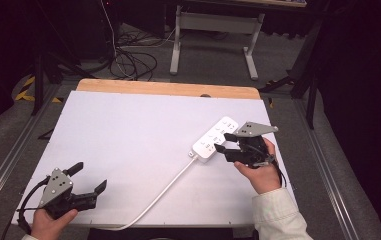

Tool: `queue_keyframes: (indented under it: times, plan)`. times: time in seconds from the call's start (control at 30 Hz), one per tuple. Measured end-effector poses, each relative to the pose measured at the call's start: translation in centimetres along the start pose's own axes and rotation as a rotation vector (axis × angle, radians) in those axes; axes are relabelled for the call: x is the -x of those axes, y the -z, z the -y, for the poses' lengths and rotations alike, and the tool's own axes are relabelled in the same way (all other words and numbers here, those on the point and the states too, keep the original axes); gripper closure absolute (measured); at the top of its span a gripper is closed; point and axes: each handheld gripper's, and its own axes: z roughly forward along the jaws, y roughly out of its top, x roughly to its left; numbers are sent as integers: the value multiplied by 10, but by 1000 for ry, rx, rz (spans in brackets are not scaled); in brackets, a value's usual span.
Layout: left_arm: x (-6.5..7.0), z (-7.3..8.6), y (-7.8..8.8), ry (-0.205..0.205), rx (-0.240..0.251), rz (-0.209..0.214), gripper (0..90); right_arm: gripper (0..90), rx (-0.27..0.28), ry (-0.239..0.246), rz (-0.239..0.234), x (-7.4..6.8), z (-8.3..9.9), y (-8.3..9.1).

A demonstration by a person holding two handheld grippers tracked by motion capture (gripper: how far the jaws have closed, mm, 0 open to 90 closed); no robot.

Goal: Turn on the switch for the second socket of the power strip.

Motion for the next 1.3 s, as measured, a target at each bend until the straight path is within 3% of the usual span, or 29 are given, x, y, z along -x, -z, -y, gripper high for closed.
queue_keyframes:
  times: [0.1, 0.17, 0.2, 0.3, 0.37, 0.47, 0.77, 1.3]
  plan:
    - [0, 0, 0, -4, -4, 1, 96, 615, -11, 15, -1, 2, -4, -2]
    - [1, 0, 0, -2, 1, 1, 96, 643, -14, 17, -6, 3, -5, -2]
    - [1, 0, 0, -4, 1, -1, 96, 711, -21, 18, -12, 5, -7, -5]
    - [1, 0, 0, -5, 1, -2, 96, 767, -29, 6, -26, 7, -9, -8]
    - [0, 0, 0, -7, -3, -3, 96, 861, -41, 1, -23, 10, -12, -14]
    - [0, 0, 0, -3, -6, 0, 96, 900, -52, -4, -19, 12, -15, -19]
    - [-1, 1, -1, 8, -19, -9, 96, 900, -129, -59, 15, 26, -16, -52]
    - [-2, 1, -2, 10, -28, -14, 99, 900, -164, -89, 78, 42, -7, -91]
